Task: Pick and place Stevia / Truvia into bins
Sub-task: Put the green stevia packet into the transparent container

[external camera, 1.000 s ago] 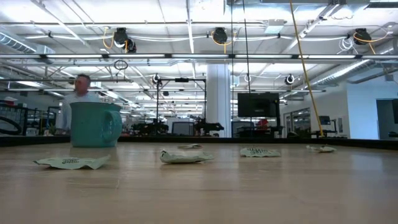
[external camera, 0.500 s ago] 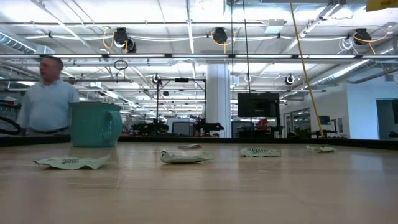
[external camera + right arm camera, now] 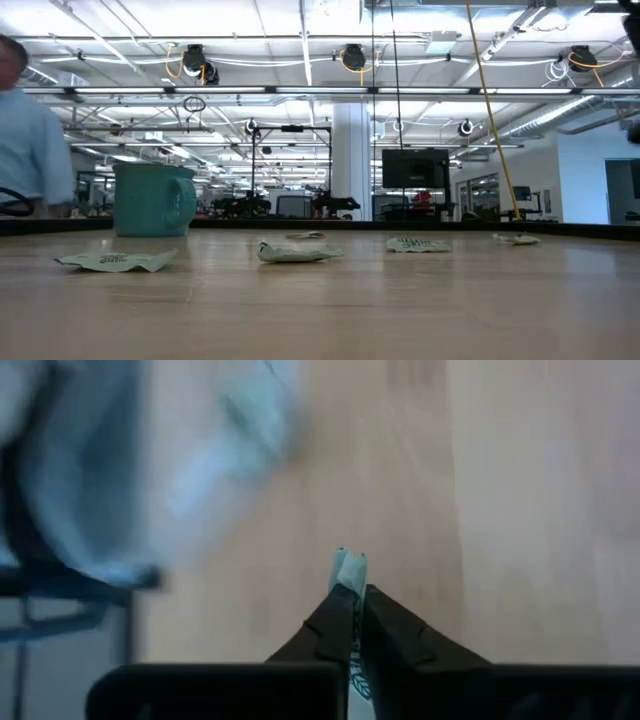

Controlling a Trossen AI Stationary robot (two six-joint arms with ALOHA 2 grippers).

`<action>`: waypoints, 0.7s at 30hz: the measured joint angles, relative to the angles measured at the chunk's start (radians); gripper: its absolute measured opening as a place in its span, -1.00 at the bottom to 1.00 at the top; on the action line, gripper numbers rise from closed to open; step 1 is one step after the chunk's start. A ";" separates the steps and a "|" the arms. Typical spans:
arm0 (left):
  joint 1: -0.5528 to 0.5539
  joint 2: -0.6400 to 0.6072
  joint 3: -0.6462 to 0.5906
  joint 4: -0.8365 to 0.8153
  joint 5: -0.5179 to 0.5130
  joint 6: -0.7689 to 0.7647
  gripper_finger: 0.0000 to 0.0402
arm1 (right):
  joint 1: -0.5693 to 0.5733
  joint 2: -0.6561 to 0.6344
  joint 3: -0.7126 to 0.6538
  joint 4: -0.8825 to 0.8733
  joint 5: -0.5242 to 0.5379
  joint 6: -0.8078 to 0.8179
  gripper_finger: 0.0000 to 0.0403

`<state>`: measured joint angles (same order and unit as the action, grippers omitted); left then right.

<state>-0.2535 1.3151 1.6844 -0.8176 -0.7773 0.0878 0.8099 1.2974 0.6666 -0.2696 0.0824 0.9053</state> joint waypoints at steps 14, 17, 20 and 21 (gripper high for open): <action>0.000 0.000 0.000 0.000 -0.002 0.012 -0.33 | -0.047 0.108 0.034 0.511 0.009 -0.377 -0.84; 0.000 0.000 0.000 0.000 -0.002 0.012 -0.33 | -0.046 0.178 0.062 0.563 -0.036 -0.376 -0.82; 0.000 0.000 0.000 0.000 -0.002 0.012 -0.33 | -0.046 0.227 0.098 0.565 -0.036 -0.377 -0.80; 0.000 0.000 0.000 0.000 -0.001 0.012 -0.33 | -0.045 0.238 0.103 0.565 -0.036 -0.375 -0.78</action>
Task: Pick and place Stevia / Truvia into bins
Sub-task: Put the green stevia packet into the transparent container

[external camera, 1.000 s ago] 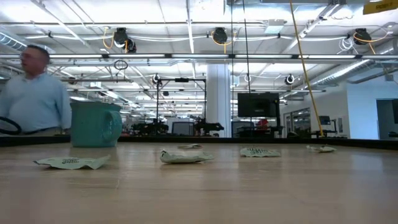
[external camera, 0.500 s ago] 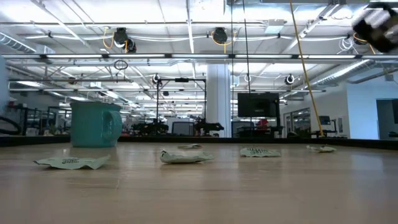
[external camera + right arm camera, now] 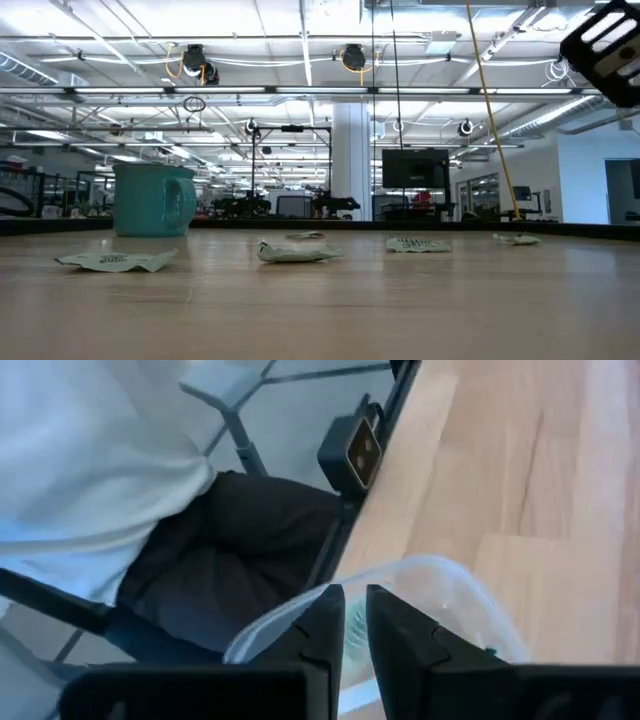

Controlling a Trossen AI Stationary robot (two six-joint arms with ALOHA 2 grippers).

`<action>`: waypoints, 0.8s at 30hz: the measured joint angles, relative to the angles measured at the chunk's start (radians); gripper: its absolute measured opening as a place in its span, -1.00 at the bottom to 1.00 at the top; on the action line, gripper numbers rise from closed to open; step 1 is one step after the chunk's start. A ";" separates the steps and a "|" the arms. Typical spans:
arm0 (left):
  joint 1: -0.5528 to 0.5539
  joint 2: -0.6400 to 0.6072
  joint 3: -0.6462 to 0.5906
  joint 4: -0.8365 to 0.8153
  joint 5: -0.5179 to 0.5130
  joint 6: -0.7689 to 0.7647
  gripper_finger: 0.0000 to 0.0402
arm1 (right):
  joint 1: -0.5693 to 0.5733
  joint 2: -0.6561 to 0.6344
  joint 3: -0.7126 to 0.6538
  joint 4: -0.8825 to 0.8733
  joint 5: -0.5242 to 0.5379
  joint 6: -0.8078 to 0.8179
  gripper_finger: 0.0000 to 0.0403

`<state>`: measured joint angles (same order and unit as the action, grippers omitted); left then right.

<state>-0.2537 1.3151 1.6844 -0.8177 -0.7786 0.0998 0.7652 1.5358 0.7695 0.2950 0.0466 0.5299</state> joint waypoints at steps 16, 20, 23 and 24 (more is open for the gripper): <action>-0.018 -0.007 0.000 -0.161 0.014 -0.088 -0.33 | -0.083 -0.144 0.003 -0.100 0.209 -0.253 -0.53; -0.041 -0.010 0.000 -0.400 0.129 -0.258 -0.33 | -0.143 -0.239 0.004 -0.210 0.373 -0.404 -0.52; -0.059 -0.002 -0.012 -0.557 0.293 -0.454 -0.33 | -0.198 -0.291 0.004 -0.266 0.517 -0.469 -0.52; -0.066 -0.002 -0.033 -0.580 0.345 -0.506 -0.34 | -0.218 -0.305 0.004 -0.279 0.552 -0.478 -0.52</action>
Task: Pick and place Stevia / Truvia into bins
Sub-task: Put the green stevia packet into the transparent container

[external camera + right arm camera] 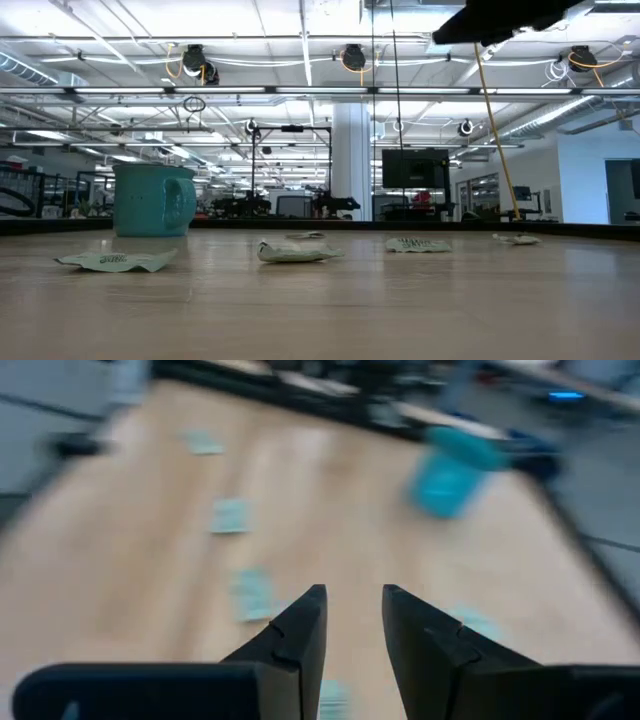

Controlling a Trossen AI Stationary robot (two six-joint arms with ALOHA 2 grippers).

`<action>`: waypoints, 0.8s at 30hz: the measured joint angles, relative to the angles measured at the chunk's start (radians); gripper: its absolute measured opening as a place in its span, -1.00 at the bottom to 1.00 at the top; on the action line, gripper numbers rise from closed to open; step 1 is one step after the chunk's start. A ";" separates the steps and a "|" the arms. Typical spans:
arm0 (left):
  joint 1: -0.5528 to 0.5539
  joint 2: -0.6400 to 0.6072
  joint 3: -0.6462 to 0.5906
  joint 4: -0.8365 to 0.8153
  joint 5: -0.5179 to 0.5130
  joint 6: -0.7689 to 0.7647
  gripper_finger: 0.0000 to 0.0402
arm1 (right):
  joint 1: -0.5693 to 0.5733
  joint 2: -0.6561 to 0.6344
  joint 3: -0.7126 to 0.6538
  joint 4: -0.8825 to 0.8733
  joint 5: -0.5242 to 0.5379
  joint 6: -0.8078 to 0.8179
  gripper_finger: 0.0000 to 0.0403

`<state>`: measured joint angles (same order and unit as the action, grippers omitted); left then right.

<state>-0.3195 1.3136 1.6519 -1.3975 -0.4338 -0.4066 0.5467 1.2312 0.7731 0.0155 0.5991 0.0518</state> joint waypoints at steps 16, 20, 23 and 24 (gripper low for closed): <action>-0.290 0.005 -0.748 0.616 0.597 -0.473 -0.34 | -0.219 -0.029 0.000 -0.018 0.081 -0.177 -0.53; -0.324 0.005 -0.885 0.869 0.622 -0.574 -0.33 | -0.246 -0.029 0.000 -0.018 0.081 -0.177 -0.53; -0.344 0.005 -0.958 0.968 0.636 -0.664 -0.34 | -0.262 -0.029 0.000 -0.017 0.081 -0.177 -0.53; -0.352 0.005 -0.978 0.987 0.636 -0.695 -0.33 | -0.267 -0.029 0.000 -0.016 0.081 -0.177 -0.53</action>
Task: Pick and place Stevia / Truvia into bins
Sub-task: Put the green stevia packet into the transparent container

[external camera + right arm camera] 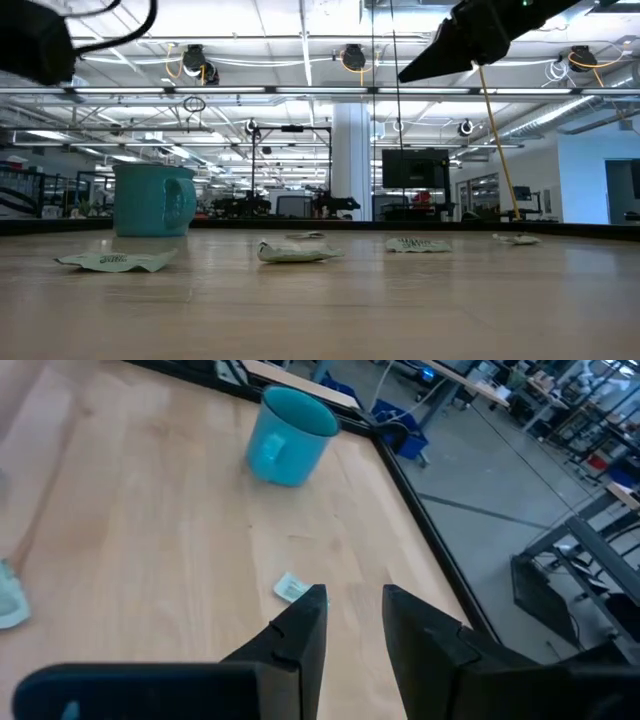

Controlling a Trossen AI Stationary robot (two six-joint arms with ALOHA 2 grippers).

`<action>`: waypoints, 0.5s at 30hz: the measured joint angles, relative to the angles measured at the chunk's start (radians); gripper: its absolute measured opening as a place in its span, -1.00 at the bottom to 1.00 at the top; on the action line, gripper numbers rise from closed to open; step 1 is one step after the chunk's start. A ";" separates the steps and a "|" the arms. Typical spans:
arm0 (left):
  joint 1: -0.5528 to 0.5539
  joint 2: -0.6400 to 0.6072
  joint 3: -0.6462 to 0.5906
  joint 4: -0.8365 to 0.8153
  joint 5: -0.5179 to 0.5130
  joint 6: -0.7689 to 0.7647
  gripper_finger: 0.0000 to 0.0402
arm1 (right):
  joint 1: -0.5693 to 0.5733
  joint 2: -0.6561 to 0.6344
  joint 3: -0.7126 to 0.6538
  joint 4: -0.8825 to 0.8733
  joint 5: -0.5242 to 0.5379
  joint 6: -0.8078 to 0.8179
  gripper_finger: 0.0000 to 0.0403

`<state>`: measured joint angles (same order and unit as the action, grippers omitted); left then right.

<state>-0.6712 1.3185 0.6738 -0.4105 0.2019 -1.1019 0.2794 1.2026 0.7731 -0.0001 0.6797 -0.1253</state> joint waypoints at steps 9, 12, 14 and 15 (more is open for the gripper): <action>-0.078 0.000 -0.090 0.146 -0.009 -0.151 -0.34 | -0.051 0.000 0.000 0.000 0.000 0.000 -0.53; -0.107 0.000 -0.118 0.228 -0.062 -0.185 -0.34 | -0.069 0.000 0.000 0.009 -0.001 -0.021 -0.53; -0.126 0.000 -0.133 0.265 -0.101 -0.211 -0.33 | -0.082 0.000 0.000 0.031 -0.001 -0.050 -0.53; -0.135 0.000 -0.139 0.274 -0.114 -0.226 -0.33 | -0.088 0.000 0.000 0.043 -0.001 -0.060 -0.53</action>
<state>-0.8058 1.3187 0.5344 -0.1361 0.0883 -1.3282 0.1909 1.2026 0.7727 0.0430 0.6792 -0.1849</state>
